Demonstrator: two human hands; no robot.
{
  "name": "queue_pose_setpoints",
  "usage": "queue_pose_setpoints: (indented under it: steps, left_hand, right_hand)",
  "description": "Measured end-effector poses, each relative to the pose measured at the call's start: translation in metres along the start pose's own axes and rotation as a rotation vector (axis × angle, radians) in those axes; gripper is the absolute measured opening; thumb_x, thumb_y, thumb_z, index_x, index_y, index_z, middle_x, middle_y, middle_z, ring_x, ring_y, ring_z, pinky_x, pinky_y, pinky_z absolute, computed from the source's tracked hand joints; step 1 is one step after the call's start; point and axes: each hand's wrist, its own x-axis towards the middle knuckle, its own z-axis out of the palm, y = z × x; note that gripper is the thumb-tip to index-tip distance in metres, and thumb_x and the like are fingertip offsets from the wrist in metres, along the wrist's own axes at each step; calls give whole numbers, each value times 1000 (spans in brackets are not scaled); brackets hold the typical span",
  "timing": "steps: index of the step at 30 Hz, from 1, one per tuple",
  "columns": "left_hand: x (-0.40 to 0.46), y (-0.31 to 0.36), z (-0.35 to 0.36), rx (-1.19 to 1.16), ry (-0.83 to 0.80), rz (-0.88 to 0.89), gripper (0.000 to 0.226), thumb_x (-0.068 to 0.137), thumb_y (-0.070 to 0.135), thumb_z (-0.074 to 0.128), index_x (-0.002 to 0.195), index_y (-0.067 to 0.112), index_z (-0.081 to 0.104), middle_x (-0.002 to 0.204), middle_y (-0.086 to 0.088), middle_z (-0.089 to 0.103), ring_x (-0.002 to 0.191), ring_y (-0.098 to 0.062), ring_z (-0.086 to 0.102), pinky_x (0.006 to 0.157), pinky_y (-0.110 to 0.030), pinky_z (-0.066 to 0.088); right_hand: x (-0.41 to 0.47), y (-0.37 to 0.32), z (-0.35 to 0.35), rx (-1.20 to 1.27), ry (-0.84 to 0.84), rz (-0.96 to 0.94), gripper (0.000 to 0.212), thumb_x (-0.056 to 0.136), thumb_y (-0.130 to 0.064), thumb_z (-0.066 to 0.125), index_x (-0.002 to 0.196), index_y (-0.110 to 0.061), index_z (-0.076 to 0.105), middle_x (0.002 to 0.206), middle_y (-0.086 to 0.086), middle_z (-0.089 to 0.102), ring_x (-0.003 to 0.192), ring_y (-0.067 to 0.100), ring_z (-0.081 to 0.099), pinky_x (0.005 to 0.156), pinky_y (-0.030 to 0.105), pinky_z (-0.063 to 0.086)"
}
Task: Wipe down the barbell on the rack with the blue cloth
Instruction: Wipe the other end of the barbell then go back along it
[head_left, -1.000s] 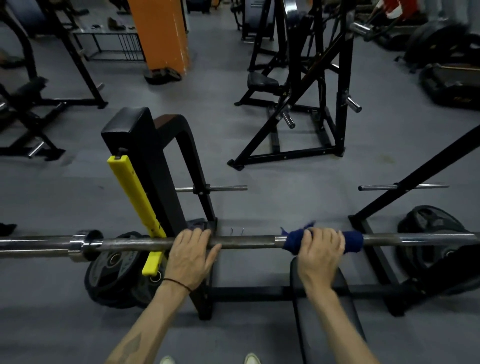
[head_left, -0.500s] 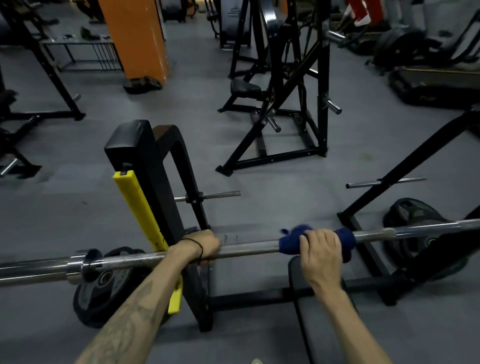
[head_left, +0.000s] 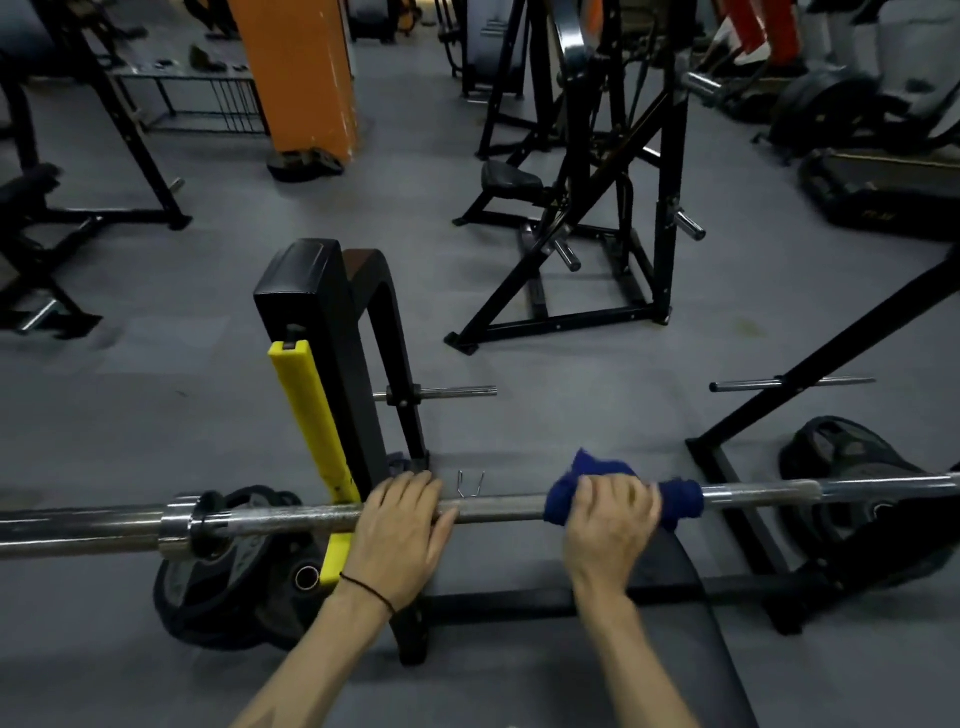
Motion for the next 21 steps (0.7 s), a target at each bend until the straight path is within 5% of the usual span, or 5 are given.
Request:
queue_pose_setpoints:
  steps: [3, 7, 14, 17, 21]
  left_hand:
    - [1, -1, -2, -2, 35, -13, 49, 99, 45, 38, 111, 11, 71, 112, -7, 71, 103, -28, 66, 98, -39, 38]
    - [0, -3, -4, -31, 10, -6, 46, 99, 47, 38, 106, 15, 71, 101, -2, 70, 96, -24, 65, 91, -37, 47]
    - [0, -2, -3, -89, 39, -16, 38, 100, 43, 41, 105, 17, 68, 98, 1, 67, 94, -21, 61, 94, -35, 41]
    - [0, -2, -2, -84, 28, -16, 35, 98, 38, 41, 102, 18, 69, 95, 2, 67, 89, -21, 62, 93, -35, 42]
    - [0, -16, -5, -91, -59, 44, 40, 101, 43, 36, 110, 21, 68, 94, 6, 66, 87, -16, 62, 85, -32, 48]
  right_hand:
    - [-38, -72, 16, 91, -99, -163, 31, 103, -30, 41, 88, -17, 65, 90, 3, 61, 93, 26, 53, 108, 48, 35]
    - [-16, -25, 4, 72, -215, -548, 36, 107, -36, 40, 103, -15, 68, 91, 1, 62, 85, 25, 54, 89, 40, 40]
    - [-15, -40, 11, -7, 17, 49, 29, 100, -23, 43, 80, -11, 60, 83, 10, 57, 89, 32, 51, 110, 52, 32]
    - [-54, -107, 17, 169, -155, -167, 28, 104, -27, 39, 92, -18, 64, 93, 0, 61, 94, 23, 55, 110, 47, 35]
    - [-32, -55, 6, 117, -246, -511, 31, 104, -34, 43, 110, -15, 67, 100, 1, 65, 93, 24, 58, 97, 39, 40]
